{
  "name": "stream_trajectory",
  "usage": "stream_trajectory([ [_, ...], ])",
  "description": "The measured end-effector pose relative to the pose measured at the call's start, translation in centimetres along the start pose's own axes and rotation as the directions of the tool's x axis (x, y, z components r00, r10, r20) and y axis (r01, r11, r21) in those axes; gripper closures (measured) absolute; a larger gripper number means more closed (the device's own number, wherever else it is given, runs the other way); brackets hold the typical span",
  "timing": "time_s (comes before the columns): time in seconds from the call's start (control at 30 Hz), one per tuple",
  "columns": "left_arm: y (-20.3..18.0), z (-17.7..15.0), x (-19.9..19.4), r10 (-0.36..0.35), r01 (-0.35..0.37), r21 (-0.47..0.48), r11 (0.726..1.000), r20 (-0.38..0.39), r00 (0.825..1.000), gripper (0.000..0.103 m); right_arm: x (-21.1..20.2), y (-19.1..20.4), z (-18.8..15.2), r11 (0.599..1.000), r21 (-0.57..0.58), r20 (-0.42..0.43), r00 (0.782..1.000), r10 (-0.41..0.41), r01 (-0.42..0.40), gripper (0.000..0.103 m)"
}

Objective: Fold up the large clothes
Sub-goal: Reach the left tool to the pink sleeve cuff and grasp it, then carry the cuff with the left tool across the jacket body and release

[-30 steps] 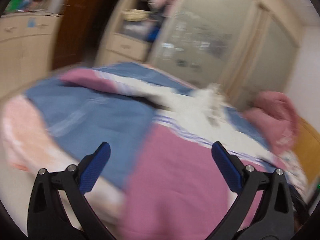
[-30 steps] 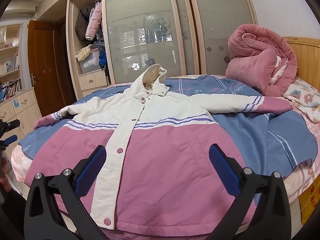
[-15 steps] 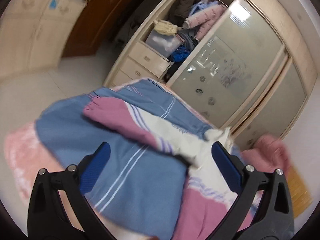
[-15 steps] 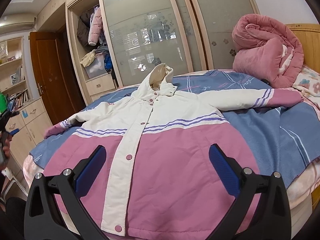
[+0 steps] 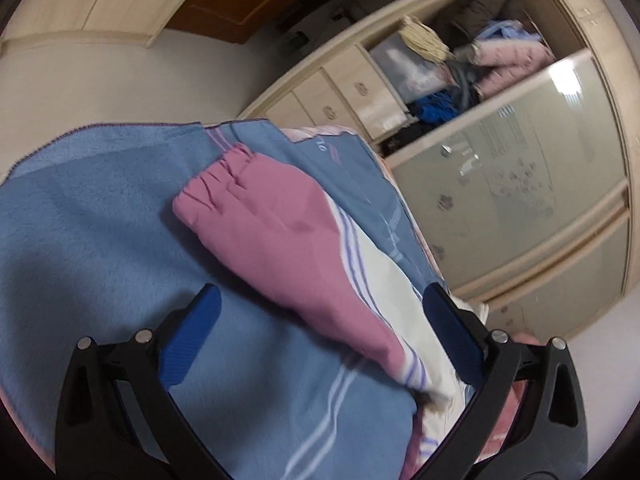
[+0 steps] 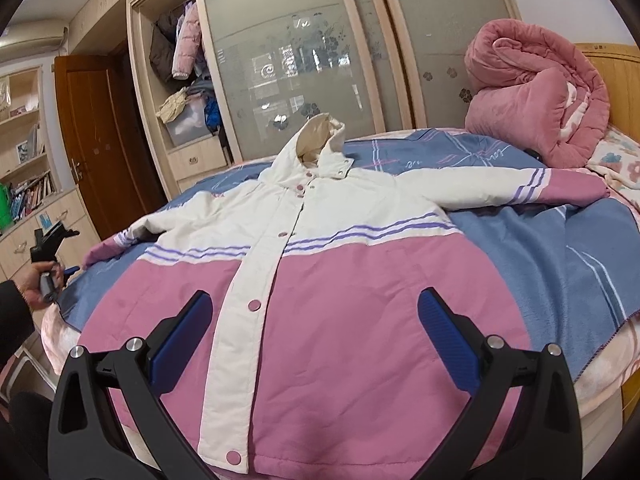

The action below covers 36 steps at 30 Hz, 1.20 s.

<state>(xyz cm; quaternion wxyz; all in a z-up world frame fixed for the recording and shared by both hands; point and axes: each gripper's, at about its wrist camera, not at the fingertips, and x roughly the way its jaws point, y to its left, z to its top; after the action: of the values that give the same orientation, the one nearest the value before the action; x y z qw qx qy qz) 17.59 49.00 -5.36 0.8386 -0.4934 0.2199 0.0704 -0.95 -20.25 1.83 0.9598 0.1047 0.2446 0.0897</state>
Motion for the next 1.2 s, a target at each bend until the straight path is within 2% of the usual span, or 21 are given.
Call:
stream_trajectory([
  [0.17, 1.2, 1.3, 3.2, -0.003, -0.002, -0.081, 0.997, -0.066, 0.998, 0.002, 1.1, 0.8, -0.3, 0.999, -0.043, -0.020, 1.000, -0.013, 0.012, 0.001],
  [0.33, 1.5, 2.5, 5.0, -0.001, -0.001, -0.134, 0.991, -0.017, 1.000, 0.003, 2.0, 0.6, -0.4, 0.999, -0.037, -0.040, 0.999, -0.018, 0.017, 0.001],
  [0.4, 1.6, 2.8, 5.4, 0.006, -0.005, -0.149, 0.989, 0.007, 1.000, 0.006, 2.4, 0.7, -0.5, 0.999, -0.045, -0.049, 0.999, -0.023, 0.020, 0.001],
  [0.47, 1.7, 3.1, 5.8, 0.016, -0.014, -0.160, 0.987, 0.016, 1.000, 0.020, 2.6, 0.8, -0.5, 0.999, -0.048, -0.056, 0.998, -0.020, 0.017, 0.001],
  [0.5, 1.7, 3.2, 6.3, 0.033, -0.033, -0.162, 0.986, 0.003, 0.999, 0.035, 2.7, 0.9, -0.5, 0.999, -0.051, -0.059, 0.998, -0.017, 0.014, 0.001],
  [0.53, 1.8, 3.3, 6.7, 0.065, -0.065, -0.166, 0.984, -0.005, 0.998, 0.061, 2.9, 1.0, -0.6, 0.998, -0.056, -0.062, 0.998, -0.017, 0.014, 0.001],
  [0.6, 2.4, 3.3, 7.1, 0.113, -0.112, -0.194, 0.975, -0.009, 0.994, 0.085, 3.1, 1.1, -0.6, 0.998, -0.063, -0.067, 0.998, -0.019, 0.015, 0.001],
  [0.67, 2.6, 3.3, 7.2, 0.114, -0.111, -0.192, 0.975, 0.003, 0.993, 0.092, 3.2, 1.0, -0.7, 0.998, -0.065, -0.073, 0.997, -0.019, 0.015, 0.001],
  [0.8, -0.8, 3.8, 6.5, 0.162, -0.160, -0.043, 0.986, 0.063, 0.985, 0.096, 3.3, 0.9, -0.6, 0.999, -0.053, -0.079, 0.997, -0.011, 0.007, 0.001],
  [0.87, -2.9, 4.1, 6.0, 0.198, -0.203, 0.047, 0.978, 0.088, 0.976, 0.096, 3.2, 1.0, -0.6, 0.998, -0.057, -0.076, 0.997, -0.008, 0.004, 0.001],
  [0.9, -4.7, 4.3, 5.7, 0.222, -0.235, 0.115, 0.965, 0.112, 0.969, 0.096, 3.2, 1.0, -0.6, 0.998, -0.059, -0.076, 0.997, -0.006, 0.001, 0.001],
  [0.97, -7.8, 4.4, 5.2, 0.239, -0.268, 0.214, 0.939, 0.151, 0.959, 0.096, 3.0, 1.1, -0.6, 0.998, -0.060, -0.074, 0.997, 0.001, -0.006, 0.001],
  [1.07, -14.0, 3.7, 4.6, 0.217, -0.292, 0.371, 0.882, 0.229, 0.949, 0.096, 2.8, 1.1, -0.5, 0.998, -0.061, -0.068, 0.998, 0.007, -0.011, 0.001],
  [1.13, -18.7, 2.1, 5.0, 0.172, -0.278, 0.487, 0.828, 0.250, 0.953, 0.096, 2.7, 1.0, -0.5, 0.998, -0.055, -0.068, 0.998, 0.011, -0.014, 0.001],
  [1.2, -23.3, -0.2, 6.3, 0.138, -0.253, 0.586, 0.770, 0.235, 0.962, 0.096, 2.5, 0.7, -0.3, 0.999, -0.044, -0.065, 0.998, 0.015, -0.018, 0.001],
])
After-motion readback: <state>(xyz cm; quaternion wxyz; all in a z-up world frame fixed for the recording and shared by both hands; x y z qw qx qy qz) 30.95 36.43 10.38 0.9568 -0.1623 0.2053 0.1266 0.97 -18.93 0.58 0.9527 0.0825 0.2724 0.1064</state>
